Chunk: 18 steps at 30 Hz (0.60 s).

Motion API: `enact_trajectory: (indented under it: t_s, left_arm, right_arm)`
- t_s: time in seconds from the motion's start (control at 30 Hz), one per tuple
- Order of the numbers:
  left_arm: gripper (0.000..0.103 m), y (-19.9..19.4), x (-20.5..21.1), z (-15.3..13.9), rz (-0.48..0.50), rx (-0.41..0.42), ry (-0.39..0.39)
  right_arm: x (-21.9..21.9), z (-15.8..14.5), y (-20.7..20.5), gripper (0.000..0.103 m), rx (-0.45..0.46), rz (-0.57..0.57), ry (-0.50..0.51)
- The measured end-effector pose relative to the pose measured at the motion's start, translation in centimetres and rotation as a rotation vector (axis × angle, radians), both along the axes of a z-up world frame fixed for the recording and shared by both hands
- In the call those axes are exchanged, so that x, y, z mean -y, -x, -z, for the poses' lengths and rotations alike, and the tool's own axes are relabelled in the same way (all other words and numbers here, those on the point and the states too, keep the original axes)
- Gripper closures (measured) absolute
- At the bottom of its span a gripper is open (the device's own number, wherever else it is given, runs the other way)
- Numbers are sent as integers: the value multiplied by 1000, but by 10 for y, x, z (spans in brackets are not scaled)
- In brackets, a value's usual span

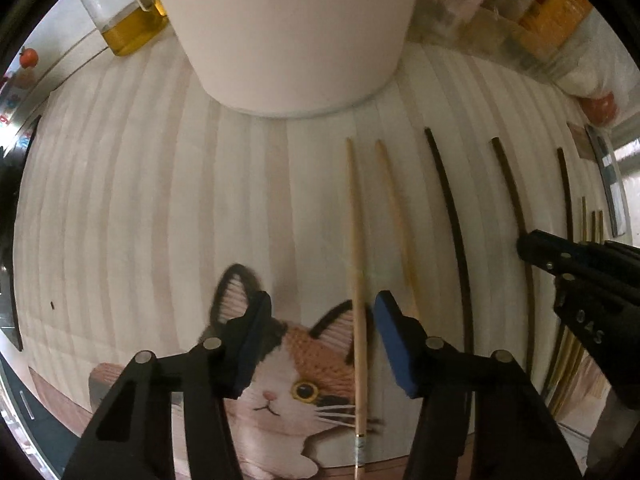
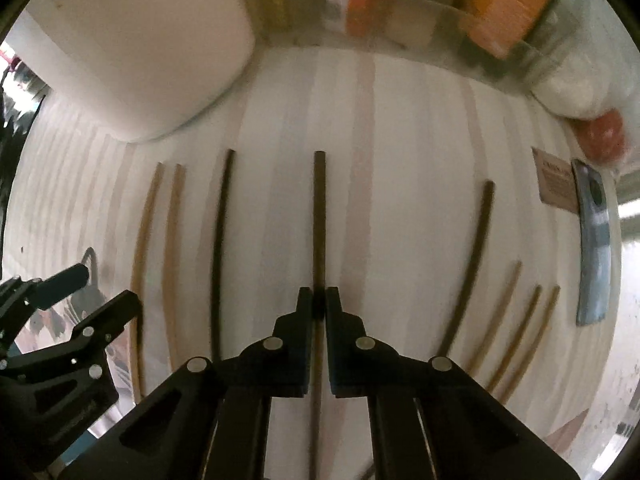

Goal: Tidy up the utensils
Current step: 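Grasp a light wooden chopstick with the left tool while the right tool grasps a dark chopstick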

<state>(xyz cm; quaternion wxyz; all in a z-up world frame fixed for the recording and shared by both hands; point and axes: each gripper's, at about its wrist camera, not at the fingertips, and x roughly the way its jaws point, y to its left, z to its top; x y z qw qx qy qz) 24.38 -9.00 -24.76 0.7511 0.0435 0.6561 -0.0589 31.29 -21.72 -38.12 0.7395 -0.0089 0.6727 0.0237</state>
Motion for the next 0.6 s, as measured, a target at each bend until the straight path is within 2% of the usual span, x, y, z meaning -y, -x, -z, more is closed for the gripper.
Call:
enact_trajectory:
  t_s: [0.03,0.13,0.2,0.27,0.33,0.37,0.6]
  left_arm:
    - [57,2,3,2,4,-3,0]
    - [58,5,13,3,28,7,-16]
    - [63,7,19,3,38,13,-14]
    - [73,9,27,3,51,20,-15]
    - [94,2,37,3,67,30,-20]
    - [97,2,38,3,67,30,-27]
    - [98,6,19,-3,4,29,-67]
  right_arm:
    - [4,0,4,97,-4,6,-1]
    - [23,2,14,97,-14,31,-20]
    - [31,3,19,97,-13,52,-45]
    - [39,3,24,97,-16,60,-52]
    - [48,1,23,97,-19,66,-50]
    - [50,1,24,97,-20,68,-47]
    - [47,4,8,97,-40,96,-48]
